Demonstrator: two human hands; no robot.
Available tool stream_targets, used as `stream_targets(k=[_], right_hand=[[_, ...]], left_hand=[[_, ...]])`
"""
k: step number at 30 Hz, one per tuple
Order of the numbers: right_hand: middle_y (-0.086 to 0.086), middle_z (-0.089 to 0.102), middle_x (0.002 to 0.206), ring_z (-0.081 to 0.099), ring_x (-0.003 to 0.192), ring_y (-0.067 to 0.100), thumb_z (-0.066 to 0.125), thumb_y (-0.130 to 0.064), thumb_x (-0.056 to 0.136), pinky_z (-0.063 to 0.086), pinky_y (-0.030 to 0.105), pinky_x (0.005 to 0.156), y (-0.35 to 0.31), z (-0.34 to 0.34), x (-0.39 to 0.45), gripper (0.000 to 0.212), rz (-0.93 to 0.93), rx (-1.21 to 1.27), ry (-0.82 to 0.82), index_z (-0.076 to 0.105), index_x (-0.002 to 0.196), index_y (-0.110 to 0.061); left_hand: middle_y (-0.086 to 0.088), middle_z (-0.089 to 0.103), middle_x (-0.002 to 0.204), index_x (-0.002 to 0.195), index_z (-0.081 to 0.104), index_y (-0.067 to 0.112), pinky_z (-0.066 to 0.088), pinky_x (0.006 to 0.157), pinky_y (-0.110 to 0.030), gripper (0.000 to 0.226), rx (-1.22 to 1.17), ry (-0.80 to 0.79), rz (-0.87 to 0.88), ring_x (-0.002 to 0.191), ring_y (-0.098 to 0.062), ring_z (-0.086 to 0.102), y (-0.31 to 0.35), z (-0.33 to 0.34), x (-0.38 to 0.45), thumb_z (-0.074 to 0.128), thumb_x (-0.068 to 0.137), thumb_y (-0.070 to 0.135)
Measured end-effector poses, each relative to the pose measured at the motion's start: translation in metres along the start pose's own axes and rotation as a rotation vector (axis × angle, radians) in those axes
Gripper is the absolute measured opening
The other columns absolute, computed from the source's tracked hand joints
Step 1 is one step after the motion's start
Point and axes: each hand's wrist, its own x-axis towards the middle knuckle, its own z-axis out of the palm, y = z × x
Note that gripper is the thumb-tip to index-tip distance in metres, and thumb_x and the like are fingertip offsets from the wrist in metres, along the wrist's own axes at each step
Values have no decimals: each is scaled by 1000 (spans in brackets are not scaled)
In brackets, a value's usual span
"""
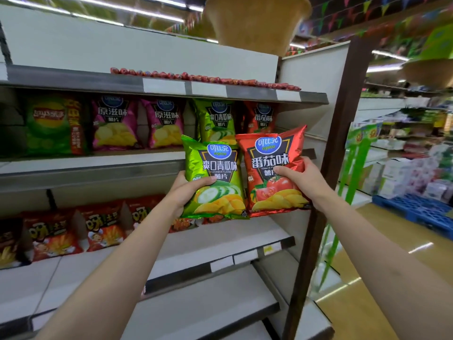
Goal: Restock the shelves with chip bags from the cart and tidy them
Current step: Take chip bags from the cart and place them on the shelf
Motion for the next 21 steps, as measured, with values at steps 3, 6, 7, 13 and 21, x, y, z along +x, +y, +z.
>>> stream_targets(k=[3,6,7,13,21], right_hand=[[3,66,114,67,96,21,81,-38,72,54,45,91,10,-9,11,61,6,42,-19,47,119,-21],[2,66,112,67,96,20,80,-37,73,54,41,90,16,-15,24,59,4,77,-29,48,119,-21],[2,66,111,67,95,19,80,-36,73,54,39,88,18,-17,29,58,0,91,-28,49,119,-20],[1,67,107,68,91,19,80,-32,74,55,37,85,27,-23,67,50,-14,188,-45,51,114,-21],[4,70,99,69,82,17,76,-32,78,55,29,68,34,-33,143,45,25,260,-71,56,114,-14]], left_hand=[[-9,71,107,124,51,11,57,63,-29,79,17,8,10,86,-22,72,1,11,2,90,56,23],[-9,72,106,119,54,13,58,63,-29,68,51,25,17,85,-21,72,6,19,10,88,61,21],[-9,73,105,116,57,14,58,63,-29,55,56,28,18,83,-20,72,9,21,14,84,68,17],[-6,75,93,100,64,18,58,61,-29,25,55,35,10,71,-17,72,25,34,45,75,78,15],[-12,73,98,121,63,4,57,54,-30,55,68,63,-63,67,-21,72,55,48,120,79,74,28]])
